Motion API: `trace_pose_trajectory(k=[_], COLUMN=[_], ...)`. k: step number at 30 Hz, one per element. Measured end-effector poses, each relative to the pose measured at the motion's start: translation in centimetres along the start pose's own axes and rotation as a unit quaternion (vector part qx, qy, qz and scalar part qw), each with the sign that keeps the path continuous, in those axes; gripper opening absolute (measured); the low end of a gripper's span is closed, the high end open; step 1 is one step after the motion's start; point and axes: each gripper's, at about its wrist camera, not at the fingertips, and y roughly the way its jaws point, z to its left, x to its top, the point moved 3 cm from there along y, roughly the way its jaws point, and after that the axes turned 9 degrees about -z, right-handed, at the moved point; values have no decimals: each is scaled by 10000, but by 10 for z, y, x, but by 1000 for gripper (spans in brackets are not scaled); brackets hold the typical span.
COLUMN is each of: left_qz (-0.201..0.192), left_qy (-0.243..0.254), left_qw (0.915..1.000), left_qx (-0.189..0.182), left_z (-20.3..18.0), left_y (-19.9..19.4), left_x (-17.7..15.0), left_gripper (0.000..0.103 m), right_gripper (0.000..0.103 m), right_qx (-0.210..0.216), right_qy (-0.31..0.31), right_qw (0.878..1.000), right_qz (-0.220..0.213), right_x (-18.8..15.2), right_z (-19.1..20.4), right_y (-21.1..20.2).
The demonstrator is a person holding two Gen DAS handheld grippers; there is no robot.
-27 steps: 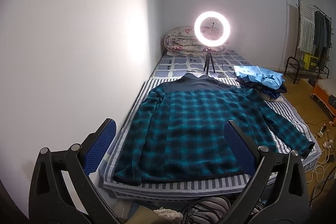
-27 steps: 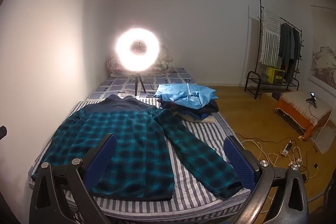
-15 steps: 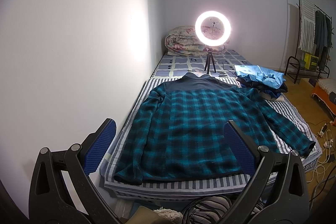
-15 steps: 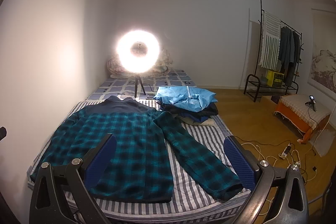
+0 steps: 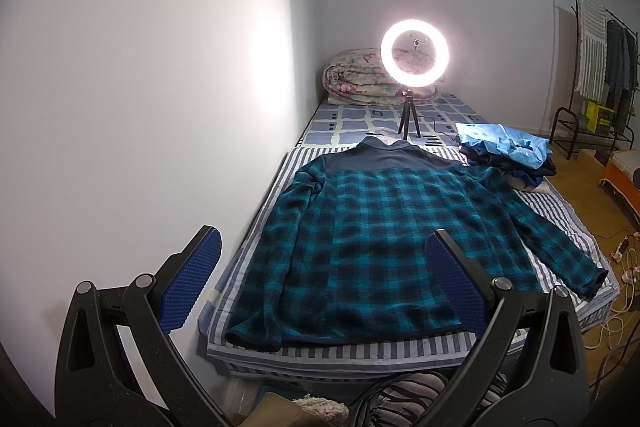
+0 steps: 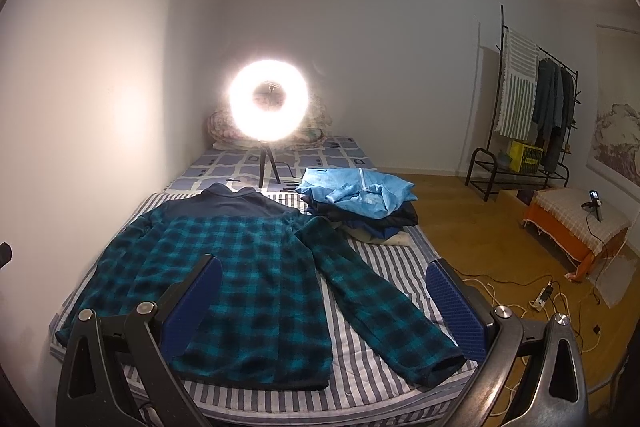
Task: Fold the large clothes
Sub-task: 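Move both grippers toward the teal plaid shirt on the bed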
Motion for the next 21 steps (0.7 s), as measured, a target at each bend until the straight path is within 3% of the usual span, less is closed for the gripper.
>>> trace_pose_trajectory(k=[9, 16, 21], left_qz=[-259, -91, -57], left_qy=[73, 193, 365], left_qw=[9996, 9997, 9991], left_qx=[78, 144, 211], left_z=[7, 17, 35], left_y=[0, 5, 7], left_x=[1, -6, -23], left_gripper=[103, 103, 103], right_gripper=[103, 103, 103], right_qx=[1, 26, 405], right_qy=[-29, -24, 194], right_qw=[10000, 10000, 9986], right_qz=[-28, -46, -268], right_x=[2, 5, 11], right_z=[4, 16, 34], right_y=[1, 0, -8])
